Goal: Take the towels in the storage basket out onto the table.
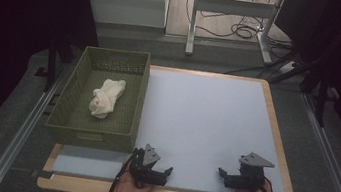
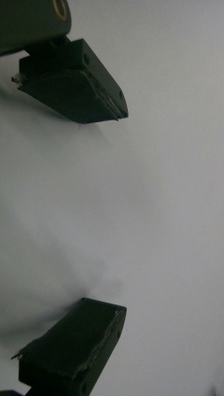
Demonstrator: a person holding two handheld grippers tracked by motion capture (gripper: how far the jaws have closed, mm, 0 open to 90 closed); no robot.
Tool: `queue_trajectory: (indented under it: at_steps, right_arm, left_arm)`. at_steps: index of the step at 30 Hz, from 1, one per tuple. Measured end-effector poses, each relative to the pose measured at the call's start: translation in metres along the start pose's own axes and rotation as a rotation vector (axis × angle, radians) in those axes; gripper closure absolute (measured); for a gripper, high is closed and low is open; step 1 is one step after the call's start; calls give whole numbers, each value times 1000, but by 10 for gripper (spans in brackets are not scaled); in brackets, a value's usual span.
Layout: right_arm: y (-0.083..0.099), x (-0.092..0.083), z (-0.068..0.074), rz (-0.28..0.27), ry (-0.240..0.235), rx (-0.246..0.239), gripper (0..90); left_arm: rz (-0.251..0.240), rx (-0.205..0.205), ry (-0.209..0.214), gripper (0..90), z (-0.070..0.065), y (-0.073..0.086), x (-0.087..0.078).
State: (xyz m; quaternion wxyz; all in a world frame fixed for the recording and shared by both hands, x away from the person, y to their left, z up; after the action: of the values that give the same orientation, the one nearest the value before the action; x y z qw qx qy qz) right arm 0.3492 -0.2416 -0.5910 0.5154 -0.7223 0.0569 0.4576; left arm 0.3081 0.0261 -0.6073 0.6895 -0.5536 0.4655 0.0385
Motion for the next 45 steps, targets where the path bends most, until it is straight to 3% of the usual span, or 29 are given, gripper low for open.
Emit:
queue_trajectory:
  at_steps: [11, 18, 24, 25, 29, 30, 36, 39, 45]
  right_arm:
    - [0, 0, 0, 1, 0, 0, 18]
    - [0, 0, 0, 3, -2, 0, 17]
    - [-1, 1, 0, 4, -4, 0, 17]
    - [-1, 1, 0, 3, -4, -1, 17]
    - [0, 0, 0, 3, -7, -2, 19]
    - [0, 0, 0, 3, -8, -3, 20]
    - [0, 0, 0, 0, -7, -3, 21]
    - [0, 0, 0, 0, -7, -3, 21]
    - [0, 0, 0, -1, -8, -3, 21]
  left_arm:
    - [49, 6, 3, 64, 1, -2, 0]
    - [57, -7, -5, 0, -4, -5, 4]
    - [114, 2, 3, 15, -3, -7, 3]
    - [139, 21, 14, 17, -4, -7, 2]
    - [148, 32, 21, 16, -4, -7, 1]
    - [148, 52, 29, 17, -6, -8, 1]
    - [136, 124, -7, 0, -10, -16, 3]
    - [115, 138, 16, 0, -14, -26, 2]
    - [126, 158, 39, 0, -16, -42, 0]
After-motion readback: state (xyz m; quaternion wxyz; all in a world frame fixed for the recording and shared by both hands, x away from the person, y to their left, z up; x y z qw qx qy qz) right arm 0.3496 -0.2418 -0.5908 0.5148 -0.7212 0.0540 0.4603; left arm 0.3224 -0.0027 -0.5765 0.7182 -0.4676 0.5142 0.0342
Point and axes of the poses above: each handheld gripper's, and its own axes: x roughly forward along the jaws, y roughly out of its underside, z roughly to its left, the point moved 8 cm from there along x, roughly forward along the jaws, and after that the axes turned 6 degrees about z, right-handed, at the moved point
